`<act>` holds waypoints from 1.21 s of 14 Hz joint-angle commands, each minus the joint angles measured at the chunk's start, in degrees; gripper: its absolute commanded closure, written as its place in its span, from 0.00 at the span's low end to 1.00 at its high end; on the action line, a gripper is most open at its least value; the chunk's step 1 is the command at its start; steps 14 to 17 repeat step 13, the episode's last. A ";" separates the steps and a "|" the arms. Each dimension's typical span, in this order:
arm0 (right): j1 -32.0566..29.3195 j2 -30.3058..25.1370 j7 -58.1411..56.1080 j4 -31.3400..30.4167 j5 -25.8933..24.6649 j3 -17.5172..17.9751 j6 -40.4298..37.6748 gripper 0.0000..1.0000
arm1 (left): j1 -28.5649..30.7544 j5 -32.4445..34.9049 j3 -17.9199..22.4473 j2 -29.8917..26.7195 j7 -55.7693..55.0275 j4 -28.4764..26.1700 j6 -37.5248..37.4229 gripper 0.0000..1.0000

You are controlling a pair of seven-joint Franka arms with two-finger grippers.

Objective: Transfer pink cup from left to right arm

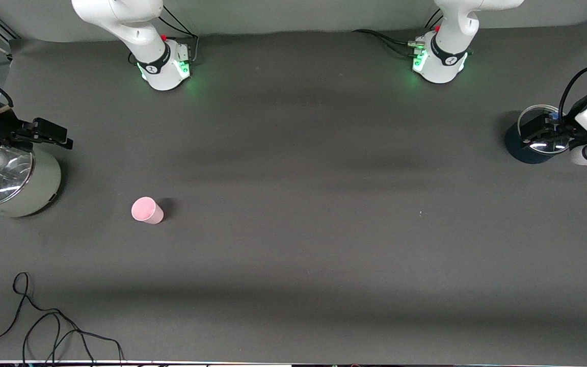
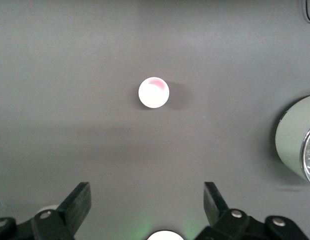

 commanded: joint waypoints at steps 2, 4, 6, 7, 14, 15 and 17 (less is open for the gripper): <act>-0.01 1.05 -1.32 2.00 -2.88 0.13 0.90 0.00 | -0.52 0.26 0.51 -0.17 -1.16 0.21 0.14 0.00; -0.01 1.50 -0.54 3.32 -2.71 0.13 0.81 0.00 | -0.52 0.17 0.51 -0.17 -1.16 0.21 0.23 0.01; -0.71 1.58 -1.24 5.69 -2.71 -0.13 -0.76 0.00 | -0.52 0.17 0.51 -0.17 -1.16 0.21 0.23 0.00; -0.89 1.67 -1.41 5.96 -2.53 -0.31 -1.12 0.00 | -0.52 0.17 0.51 -0.17 -1.16 0.21 0.23 0.00; -0.80 2.11 -4.49 6.05 -2.79 -0.40 -2.97 0.00 | -0.53 0.00 0.51 -0.17 -1.16 0.21 0.23 0.01; -0.80 2.11 -4.49 6.05 -2.79 -0.40 -2.97 0.00 | -0.53 0.00 0.51 -0.17 -1.16 0.21 0.23 0.01; -0.80 2.11 -4.49 6.05 -2.79 -0.40 -2.97 0.00 | -0.53 0.00 0.51 -0.17 -1.16 0.21 0.23 0.01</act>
